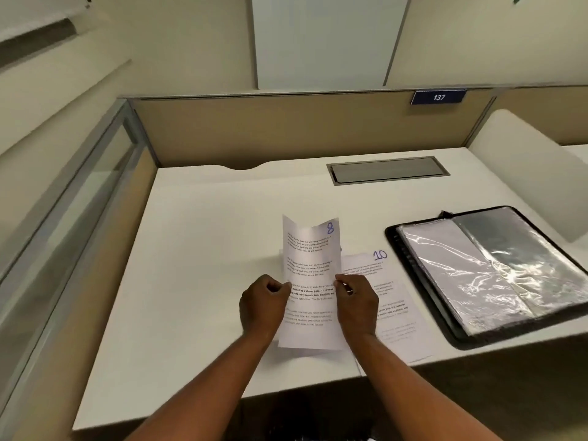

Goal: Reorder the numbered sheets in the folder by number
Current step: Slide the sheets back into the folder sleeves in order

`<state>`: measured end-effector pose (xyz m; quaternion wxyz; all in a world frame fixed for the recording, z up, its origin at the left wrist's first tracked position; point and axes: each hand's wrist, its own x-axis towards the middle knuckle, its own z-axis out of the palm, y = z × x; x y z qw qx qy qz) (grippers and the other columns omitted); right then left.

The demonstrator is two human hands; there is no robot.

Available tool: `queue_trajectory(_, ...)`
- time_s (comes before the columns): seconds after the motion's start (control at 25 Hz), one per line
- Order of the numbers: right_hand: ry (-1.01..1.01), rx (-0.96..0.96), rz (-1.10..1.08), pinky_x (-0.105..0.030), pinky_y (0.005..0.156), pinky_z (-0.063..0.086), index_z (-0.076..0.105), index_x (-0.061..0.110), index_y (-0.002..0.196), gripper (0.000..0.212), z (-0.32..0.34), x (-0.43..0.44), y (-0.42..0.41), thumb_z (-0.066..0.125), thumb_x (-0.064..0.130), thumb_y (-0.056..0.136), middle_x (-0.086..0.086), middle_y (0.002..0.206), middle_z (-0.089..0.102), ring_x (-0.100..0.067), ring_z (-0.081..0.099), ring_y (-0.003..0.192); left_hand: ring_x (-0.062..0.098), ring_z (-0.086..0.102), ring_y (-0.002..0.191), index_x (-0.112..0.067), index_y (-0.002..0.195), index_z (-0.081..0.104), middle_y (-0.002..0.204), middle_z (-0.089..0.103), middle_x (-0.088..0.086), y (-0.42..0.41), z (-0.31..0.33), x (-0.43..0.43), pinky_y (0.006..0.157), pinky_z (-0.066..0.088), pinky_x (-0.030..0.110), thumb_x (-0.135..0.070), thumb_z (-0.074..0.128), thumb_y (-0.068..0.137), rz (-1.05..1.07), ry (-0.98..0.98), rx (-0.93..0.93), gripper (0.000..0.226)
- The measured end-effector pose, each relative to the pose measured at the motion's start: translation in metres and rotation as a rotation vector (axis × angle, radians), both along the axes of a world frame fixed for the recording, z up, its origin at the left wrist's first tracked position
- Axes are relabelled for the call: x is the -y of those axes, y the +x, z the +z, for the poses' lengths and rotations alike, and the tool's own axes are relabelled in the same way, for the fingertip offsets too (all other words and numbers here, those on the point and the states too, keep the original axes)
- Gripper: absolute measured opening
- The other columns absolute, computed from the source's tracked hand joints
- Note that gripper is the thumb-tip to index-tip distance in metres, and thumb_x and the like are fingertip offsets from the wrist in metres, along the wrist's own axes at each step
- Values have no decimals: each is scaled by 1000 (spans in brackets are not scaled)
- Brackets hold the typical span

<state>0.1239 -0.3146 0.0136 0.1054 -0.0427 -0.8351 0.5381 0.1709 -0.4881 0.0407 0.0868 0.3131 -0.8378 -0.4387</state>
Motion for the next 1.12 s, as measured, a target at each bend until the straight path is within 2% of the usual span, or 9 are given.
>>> queue_trajectory(0.12, 81, 1, 22, -27, 87, 55, 75, 13, 104, 14, 3, -27, -1, 70, 7, 93, 6, 100, 69, -12, 66, 92, 5, 59, 65, -24, 68, 58, 66, 64, -13, -8, 5, -40, 65, 48, 28, -45, 72, 83, -69, -71, -15, 30)
queue_trajectory(0.28, 186, 11, 81, -36, 88, 56, 73, 17, 111, 15, 13, -65, -1, 65, 18, 98, 7, 106, 67, -13, 64, 99, 9, 58, 64, -25, 68, 57, 65, 61, -13, -19, 9, -94, 76, 46, 31, -46, 69, 84, -159, -228, -29, 30)
queue_trajectory(0.4, 244, -7, 102, -36, 85, 57, 74, 19, 111, 18, 24, -103, -2, 64, 26, 98, 7, 107, 69, -11, 64, 97, 9, 55, 63, -28, 70, 59, 66, 63, -13, -24, 12, -142, 76, 48, 33, -49, 71, 84, -200, -333, -54, 28)
queue_trajectory(0.56, 261, 24, 125, -35, 85, 56, 79, 25, 106, 25, 39, -154, -7, 63, 42, 96, 11, 106, 71, -5, 64, 95, 9, 61, 68, -26, 81, 73, 74, 71, -11, -26, 15, -206, 76, 49, 33, -53, 69, 87, -246, -451, -70, 27)
queue_trajectory(0.64, 285, 66, 133, -36, 89, 56, 78, 28, 107, 35, 43, -177, -8, 61, 55, 94, 14, 109, 71, -5, 65, 99, 8, 64, 69, -26, 83, 75, 75, 72, -11, -26, 15, -237, 77, 45, 30, -53, 65, 90, -284, -515, -77, 29)
queue_trajectory(0.72, 305, 118, 129, -36, 90, 57, 76, 31, 106, 36, 44, -201, -8, 61, 60, 91, 14, 112, 71, -7, 67, 100, 9, 64, 71, -27, 87, 75, 78, 73, -11, -26, 15, -268, 77, 39, 27, -48, 63, 93, -303, -552, -87, 25)
queue_trajectory(0.88, 367, 172, 98, -39, 82, 60, 73, 32, 84, 22, 46, -249, -11, 60, 48, 91, 14, 91, 74, -5, 69, 78, 8, 63, 76, -28, 89, 74, 83, 73, -11, -28, 10, -319, 79, 38, 26, -48, 63, 92, -323, -556, -79, 23)
queue_trajectory(1.0, 370, 216, 74, -39, 78, 59, 74, 29, 79, 24, 48, -285, -11, 60, 43, 93, 14, 79, 71, -5, 66, 71, 7, 59, 74, -28, 87, 73, 82, 72, -11, -28, 8, -354, 80, 29, 25, -49, 63, 92, -354, -537, -95, 24)
queue_trajectory(1.12, 335, 249, 63, -30, 68, 60, 76, 29, 75, 31, 51, -322, -10, 62, 49, 94, 16, 69, 70, -1, 66, 64, 6, 54, 72, -28, 87, 72, 81, 71, -12, -30, 7, -392, 83, 34, 25, -45, 64, 93, -378, -477, -150, 20)
